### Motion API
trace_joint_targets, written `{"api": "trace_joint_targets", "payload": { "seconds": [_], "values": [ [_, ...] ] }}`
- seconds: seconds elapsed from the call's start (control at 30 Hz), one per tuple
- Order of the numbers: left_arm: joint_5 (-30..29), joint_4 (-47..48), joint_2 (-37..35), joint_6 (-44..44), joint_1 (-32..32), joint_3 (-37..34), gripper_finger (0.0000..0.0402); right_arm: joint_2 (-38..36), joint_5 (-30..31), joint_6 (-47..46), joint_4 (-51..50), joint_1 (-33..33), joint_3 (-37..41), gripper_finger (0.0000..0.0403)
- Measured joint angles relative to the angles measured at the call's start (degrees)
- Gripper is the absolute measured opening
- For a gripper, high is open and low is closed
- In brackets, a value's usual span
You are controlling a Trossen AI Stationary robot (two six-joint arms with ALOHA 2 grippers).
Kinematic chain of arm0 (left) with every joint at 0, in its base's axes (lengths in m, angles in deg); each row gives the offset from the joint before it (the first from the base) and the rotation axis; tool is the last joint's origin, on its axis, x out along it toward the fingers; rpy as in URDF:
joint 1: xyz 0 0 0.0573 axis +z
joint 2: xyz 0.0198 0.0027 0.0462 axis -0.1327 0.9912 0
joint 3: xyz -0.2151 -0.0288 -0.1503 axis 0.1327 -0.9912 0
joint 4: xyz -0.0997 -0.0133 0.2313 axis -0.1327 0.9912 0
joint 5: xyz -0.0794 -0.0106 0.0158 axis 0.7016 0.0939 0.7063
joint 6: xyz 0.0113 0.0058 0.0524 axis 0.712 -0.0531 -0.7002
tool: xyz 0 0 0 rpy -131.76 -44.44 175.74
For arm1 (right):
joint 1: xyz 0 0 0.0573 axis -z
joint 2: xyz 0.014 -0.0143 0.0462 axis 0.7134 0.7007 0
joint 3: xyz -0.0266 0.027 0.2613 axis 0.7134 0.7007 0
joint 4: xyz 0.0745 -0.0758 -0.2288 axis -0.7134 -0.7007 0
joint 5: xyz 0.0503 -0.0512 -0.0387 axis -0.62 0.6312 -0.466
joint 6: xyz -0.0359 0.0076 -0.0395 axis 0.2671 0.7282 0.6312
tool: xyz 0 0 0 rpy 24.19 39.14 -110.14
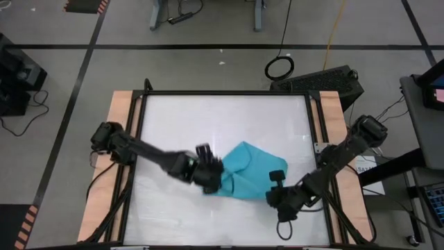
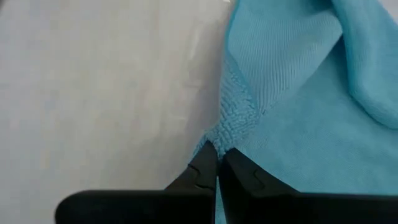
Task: Roll towel into tight, uniform cylinder
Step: Roll the blue towel
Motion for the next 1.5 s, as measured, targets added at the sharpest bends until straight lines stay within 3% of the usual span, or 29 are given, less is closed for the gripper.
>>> {"api": "trace_joint_targets", "payload": {
  "seconds": [0.17, 0.3, 0.57, 0.73, 0.93, 1.37, 1.5],
  "values": [
    [8.8, -12.1, 0.0, -11.4, -7.0, -5.7, 0.0250, 0.0, -0.3, -1.7, 3.6, -1.7, 1.1, 0.0000],
    [10.5, -18.4, 1.0, -14.9, -10.0, -9.8, 0.0230, 0.0, -1.1, -1.7, 5.2, -1.7, 1.2, 0.0000],
    [4.7, -15.4, 7.6, -13.9, -9.3, -10.9, 0.0197, 0.0, -1.2, -3.3, 6.0, -1.7, 1.2, 0.0000],
    [12.0, -15.1, 9.2, -19.8, -9.6, -10.9, 0.0178, 0.0, -1.2, -4.7, 5.8, -1.7, 1.2, 0.0000],
    [12.4, -8.2, 9.8, -22.1, -9.1, -10.9, 0.0143, 0.0, -1.1, -4.7, 5.7, -1.7, 1.2, 0.0000],
    [12.3, -3.0, 10.2, -27.9, -5.0, -10.9, 0.0096, 0.0, -1.1, -4.9, 5.5, -1.7, 1.2, 0.0000],
    [12.6, -3.2, 10.6, -28.4, -4.3, -10.9, 0.0055, 0.0, -1.1, -5.4, 5.3, -1.7, 1.2, 0.0000]
  ]
}}
